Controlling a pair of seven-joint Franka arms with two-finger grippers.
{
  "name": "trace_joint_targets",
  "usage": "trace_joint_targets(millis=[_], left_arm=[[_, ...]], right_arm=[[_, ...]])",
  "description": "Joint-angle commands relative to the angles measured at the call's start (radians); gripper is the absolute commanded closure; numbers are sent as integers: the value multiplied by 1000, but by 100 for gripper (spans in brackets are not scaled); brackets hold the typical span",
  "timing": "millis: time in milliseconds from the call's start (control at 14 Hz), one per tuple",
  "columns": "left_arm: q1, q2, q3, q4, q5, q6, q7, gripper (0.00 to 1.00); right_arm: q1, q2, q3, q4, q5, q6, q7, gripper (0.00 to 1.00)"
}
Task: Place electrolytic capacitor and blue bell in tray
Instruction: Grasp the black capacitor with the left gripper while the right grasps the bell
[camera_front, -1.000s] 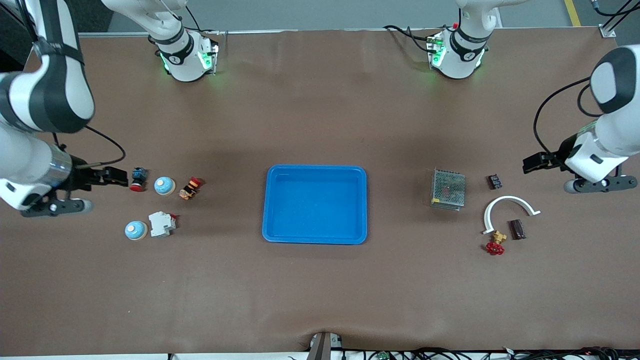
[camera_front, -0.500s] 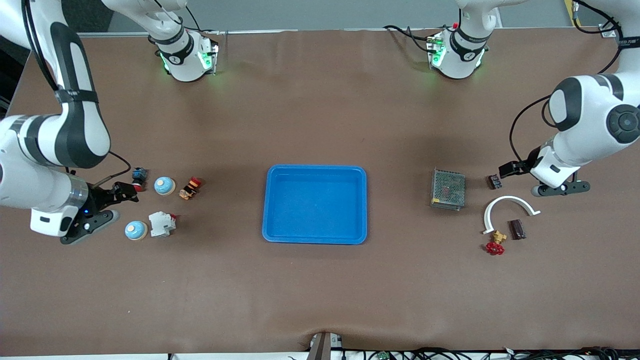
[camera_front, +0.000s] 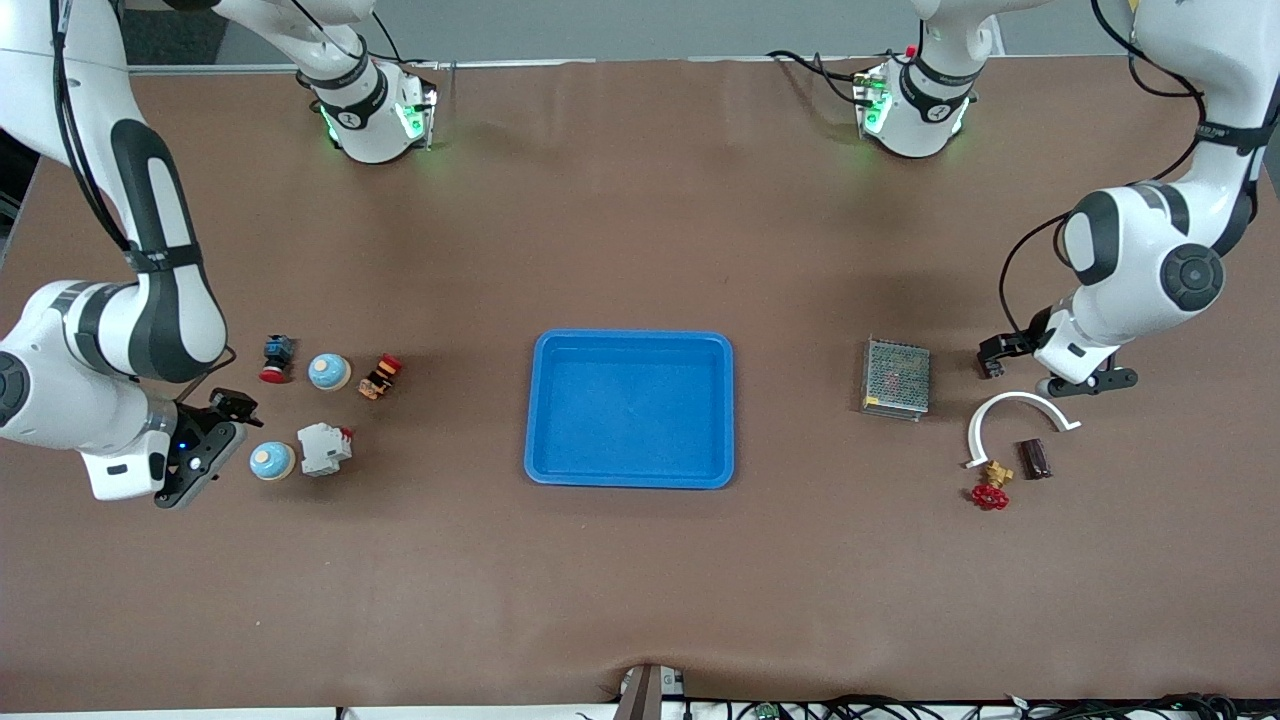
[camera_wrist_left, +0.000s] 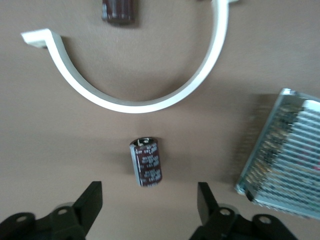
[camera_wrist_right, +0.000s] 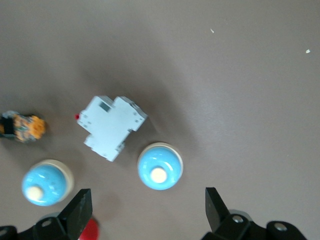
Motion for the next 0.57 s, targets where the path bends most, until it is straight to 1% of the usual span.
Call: trace_joint_targets(millis=[0,143,286,429,500], left_arm=[[36,48,-7,-2,14,52,-13,19],[38,76,-7,-1,13,69,-14,21],[38,102,-7,-1,13,103,-14,27],[38,114,-8,1,8,110,-14,41],[38,114,-8,-1,6,110,-14,57]], right_arm=[[-25,45,14,22,-10,26,-70,0],[-25,60,14,22,-13,37,-90,0],[-27,82,14,22,-13,52,-117,0],[-28,94,14,22,-8,69,-118,0],[-28,100,14,21,-8,74,-118,0]])
